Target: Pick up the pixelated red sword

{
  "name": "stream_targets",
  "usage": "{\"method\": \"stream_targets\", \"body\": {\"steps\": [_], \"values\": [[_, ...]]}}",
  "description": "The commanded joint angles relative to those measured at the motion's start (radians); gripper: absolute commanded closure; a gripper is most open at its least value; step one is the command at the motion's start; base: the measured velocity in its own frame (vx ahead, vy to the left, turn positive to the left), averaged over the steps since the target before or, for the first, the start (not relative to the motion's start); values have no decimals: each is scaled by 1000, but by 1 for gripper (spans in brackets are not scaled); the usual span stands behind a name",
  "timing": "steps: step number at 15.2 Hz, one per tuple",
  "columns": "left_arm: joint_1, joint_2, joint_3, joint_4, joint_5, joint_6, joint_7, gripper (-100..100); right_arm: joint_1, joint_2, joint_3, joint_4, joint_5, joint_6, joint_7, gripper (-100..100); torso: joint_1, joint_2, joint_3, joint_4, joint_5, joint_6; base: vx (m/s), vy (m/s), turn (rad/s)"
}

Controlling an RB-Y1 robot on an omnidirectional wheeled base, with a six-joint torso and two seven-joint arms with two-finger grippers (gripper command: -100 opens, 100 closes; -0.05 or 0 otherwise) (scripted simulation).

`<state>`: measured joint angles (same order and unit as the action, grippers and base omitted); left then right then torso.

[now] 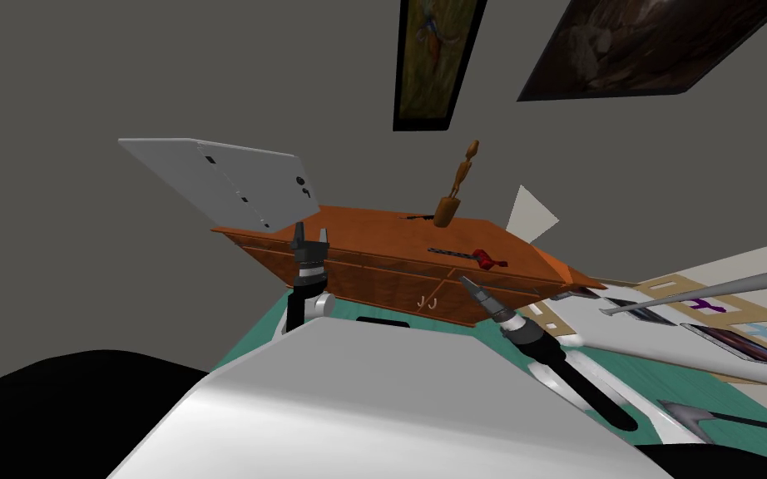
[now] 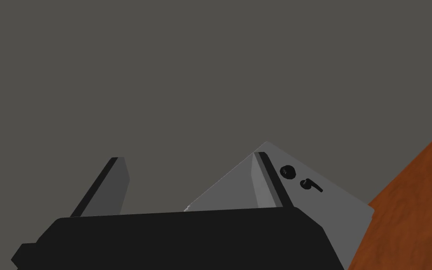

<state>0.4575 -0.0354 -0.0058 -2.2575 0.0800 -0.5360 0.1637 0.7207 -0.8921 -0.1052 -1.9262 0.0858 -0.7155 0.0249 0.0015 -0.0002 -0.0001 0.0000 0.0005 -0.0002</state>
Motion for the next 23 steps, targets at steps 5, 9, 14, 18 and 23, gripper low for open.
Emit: {"method": "stream_targets", "body": {"steps": [5,9,14,18,23], "values": [[0,0,0,0,0,0,0,0,42,-134,-25,75,43,-26,21,-100,0,0,0,0,0,0,-2,28,-23],[0,0,0,0,0,0,0,0,62,-222,-38,113,64,-38,32,-100,0,0,0,0,0,0,0,27,-20],[0,0,0,0,0,0,0,0,82,-333,-51,152,85,-49,42,-100,0,0,0,0,0,0,0,29,-22],[0,0,0,0,0,0,0,0,102,-423,-64,190,106,-59,51,-100,0,0,0,0,0,0,1,26,-19],[0,0,0,0,0,0,0,0,122,-533,-78,229,127,-69,61,-100,1,0,0,0,0,0,-1,30,-16]]}}
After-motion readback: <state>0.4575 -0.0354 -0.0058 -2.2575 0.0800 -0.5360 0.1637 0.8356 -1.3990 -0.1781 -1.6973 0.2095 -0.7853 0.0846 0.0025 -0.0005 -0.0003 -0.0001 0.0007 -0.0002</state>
